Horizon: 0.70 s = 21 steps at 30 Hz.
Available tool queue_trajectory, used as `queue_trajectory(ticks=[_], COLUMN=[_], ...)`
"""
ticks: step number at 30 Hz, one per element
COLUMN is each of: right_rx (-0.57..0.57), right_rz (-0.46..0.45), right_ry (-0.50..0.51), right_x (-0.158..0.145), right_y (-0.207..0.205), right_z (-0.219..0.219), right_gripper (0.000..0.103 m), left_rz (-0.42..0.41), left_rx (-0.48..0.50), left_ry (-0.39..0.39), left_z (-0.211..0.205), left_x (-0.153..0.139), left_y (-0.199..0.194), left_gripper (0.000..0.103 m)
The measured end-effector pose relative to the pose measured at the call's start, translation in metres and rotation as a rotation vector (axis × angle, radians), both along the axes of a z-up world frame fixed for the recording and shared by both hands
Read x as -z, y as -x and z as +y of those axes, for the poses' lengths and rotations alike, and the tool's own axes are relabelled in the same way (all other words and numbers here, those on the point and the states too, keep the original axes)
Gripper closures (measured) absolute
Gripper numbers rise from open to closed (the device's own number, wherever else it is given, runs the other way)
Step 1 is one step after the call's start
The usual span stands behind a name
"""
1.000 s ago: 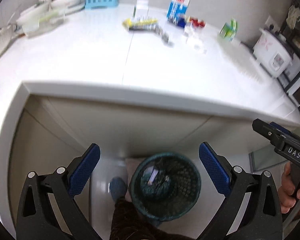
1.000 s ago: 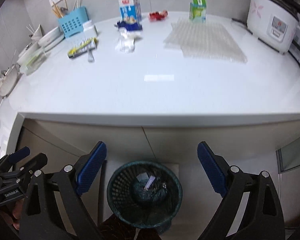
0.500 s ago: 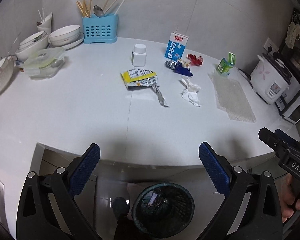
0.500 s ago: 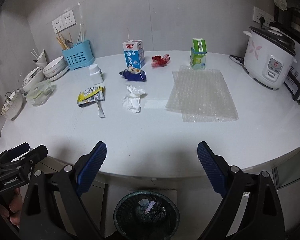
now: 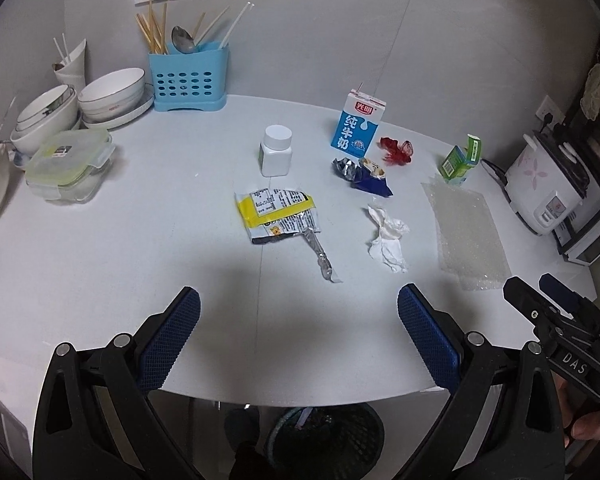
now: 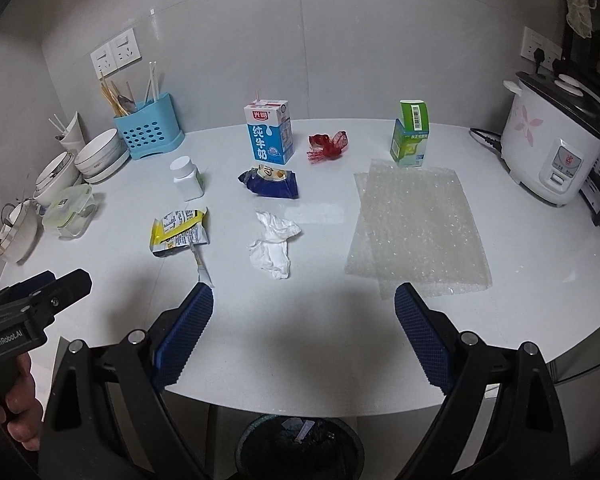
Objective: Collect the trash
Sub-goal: 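Grasp the yellow snack wrapper with left tool while right tool grasps white tissue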
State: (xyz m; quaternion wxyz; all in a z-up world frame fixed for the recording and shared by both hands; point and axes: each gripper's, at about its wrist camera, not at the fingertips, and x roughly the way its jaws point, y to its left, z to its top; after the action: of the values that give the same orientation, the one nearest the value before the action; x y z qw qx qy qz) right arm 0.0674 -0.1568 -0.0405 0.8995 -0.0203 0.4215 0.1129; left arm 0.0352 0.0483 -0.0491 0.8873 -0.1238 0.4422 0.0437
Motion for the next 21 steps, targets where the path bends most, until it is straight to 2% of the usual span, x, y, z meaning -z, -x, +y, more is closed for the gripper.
queue_trajectory(ticks=[17, 21], right_rx=[0.019, 0.034], right_rz=[0.125, 0.164], right_ry=[0.051, 0.055], right_x=[0.042, 0.056], right_y=[-0.087, -0.105], right_z=[0.051, 0.059], right_gripper=[0.015, 0.020], left_rz=[0.148, 0.185], left_rx=[-0.023, -0.032], left_ry=[0.007, 0.015], left_z=[0.028, 0.032], left_x=[0.061, 0.078], left_y=[-0.113, -0.131], left_gripper=[0.006, 0.006])
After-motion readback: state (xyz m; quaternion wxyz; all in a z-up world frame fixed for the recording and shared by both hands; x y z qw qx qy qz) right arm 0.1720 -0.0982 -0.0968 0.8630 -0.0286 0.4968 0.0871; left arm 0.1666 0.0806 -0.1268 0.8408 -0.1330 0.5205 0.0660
